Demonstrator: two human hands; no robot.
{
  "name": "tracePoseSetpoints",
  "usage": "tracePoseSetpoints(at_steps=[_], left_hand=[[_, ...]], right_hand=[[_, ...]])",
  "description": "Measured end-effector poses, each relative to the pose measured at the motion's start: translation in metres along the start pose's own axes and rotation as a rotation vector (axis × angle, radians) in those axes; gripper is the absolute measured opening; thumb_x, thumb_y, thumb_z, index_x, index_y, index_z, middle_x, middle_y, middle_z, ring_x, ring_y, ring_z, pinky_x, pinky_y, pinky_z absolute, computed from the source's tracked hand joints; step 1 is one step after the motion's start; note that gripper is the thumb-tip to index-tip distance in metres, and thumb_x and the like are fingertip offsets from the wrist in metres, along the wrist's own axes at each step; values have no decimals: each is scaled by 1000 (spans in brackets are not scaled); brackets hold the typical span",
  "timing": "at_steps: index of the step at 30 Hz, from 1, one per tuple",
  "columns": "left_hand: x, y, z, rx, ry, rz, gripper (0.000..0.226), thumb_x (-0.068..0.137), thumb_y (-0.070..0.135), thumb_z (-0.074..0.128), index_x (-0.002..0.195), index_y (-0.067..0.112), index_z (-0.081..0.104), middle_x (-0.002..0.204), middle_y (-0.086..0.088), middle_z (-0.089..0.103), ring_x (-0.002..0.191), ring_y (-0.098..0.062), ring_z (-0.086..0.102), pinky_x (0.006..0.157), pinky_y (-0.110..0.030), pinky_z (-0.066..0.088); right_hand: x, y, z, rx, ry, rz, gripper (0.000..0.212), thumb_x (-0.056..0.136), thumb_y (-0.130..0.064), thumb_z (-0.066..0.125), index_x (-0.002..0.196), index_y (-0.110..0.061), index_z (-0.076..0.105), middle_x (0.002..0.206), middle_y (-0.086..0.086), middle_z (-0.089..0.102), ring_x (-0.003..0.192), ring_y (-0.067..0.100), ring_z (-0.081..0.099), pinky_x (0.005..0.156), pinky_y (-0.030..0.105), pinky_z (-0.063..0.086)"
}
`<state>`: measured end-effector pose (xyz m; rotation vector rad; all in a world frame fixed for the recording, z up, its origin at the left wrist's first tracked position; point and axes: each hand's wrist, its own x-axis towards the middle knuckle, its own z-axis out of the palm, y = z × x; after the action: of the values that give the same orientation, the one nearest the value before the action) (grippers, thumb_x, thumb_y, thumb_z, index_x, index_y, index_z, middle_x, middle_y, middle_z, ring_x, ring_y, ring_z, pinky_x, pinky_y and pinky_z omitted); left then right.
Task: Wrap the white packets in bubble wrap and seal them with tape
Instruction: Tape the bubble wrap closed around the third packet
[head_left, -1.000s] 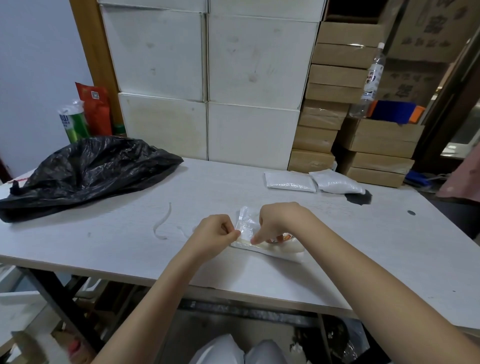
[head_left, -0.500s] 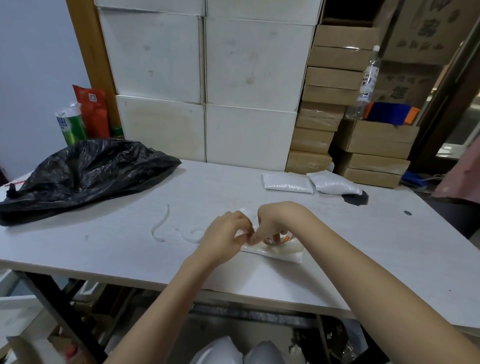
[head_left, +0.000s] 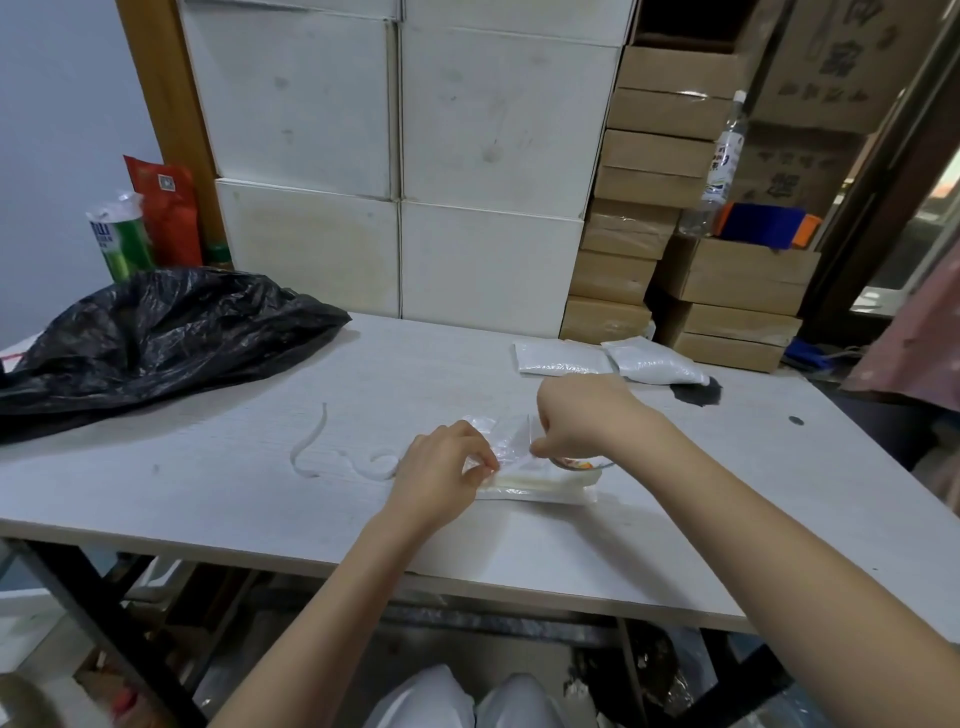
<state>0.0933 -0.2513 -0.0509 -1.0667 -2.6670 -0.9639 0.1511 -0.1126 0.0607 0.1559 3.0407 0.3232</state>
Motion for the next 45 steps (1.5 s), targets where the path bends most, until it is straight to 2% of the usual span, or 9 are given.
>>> tracePoseSetpoints(at_steps=[12,19,22,26,28,31,38,41,45], left_hand=[[-3,-3,3,-6,6,15,10,88,22,61,91,26,70,107,12,60,101,-11,56,90,-30,39],[-2,-4,5,70,16,44,10,87,21,62,91,25,70,106,11,59,100,-12,56,87,-27,36],[-1,8,5,280,120,153,15,73,7,66,74,21,71,93,4,64,87,-21,61,75,-29,42],[-5,37,15,470,35,374,30,54,5,42,65,15,68,78,-1,69,67,-21,66,54,-23,51],[-10,35,26,455,-59,419,42,66,8,37,82,15,75,91,-2,74,82,-20,71,68,-25,58],[-15,17,32,464,-118,426,46,84,25,35,115,10,67,122,-6,65,113,-23,63,97,-35,44],[-12,2,20,440,-246,459,59,99,46,14,142,14,38,147,-4,41,136,-20,36,109,-40,26],[-10,-2,17,329,-271,434,63,92,56,11,148,28,21,156,4,15,144,-14,8,115,-33,1],[-10,-6,16,338,-240,468,66,91,58,-1,145,33,28,155,4,22,144,-15,17,113,-31,6]], right_hand=[[-5,18,34,19,-247,210,45,86,-57,51,67,-18,40,66,-6,43,81,19,48,64,25,32],[-8,21,50,-4,-233,229,44,86,-67,42,91,-23,45,72,-7,48,97,20,58,55,22,26],[-8,19,57,-60,-213,222,53,88,-66,38,112,-21,55,102,-2,62,109,20,57,72,25,34],[-4,18,61,-115,-228,238,60,88,-67,36,112,-17,58,111,-1,62,109,19,58,76,27,34],[-5,20,62,-102,-235,239,60,88,-68,35,111,-18,58,111,-2,63,107,19,58,76,27,34],[-9,32,59,9,-238,239,55,87,-70,34,94,-19,54,87,-3,58,90,19,55,68,25,34],[-20,71,58,578,-212,257,42,84,-54,58,74,-13,55,68,-2,56,59,14,50,56,26,37],[-20,73,61,696,-124,217,26,81,-44,67,77,-18,67,63,-4,59,56,13,51,54,23,39],[-14,72,66,675,-104,215,25,76,-40,72,62,-21,65,55,-7,58,55,12,51,64,26,42]])
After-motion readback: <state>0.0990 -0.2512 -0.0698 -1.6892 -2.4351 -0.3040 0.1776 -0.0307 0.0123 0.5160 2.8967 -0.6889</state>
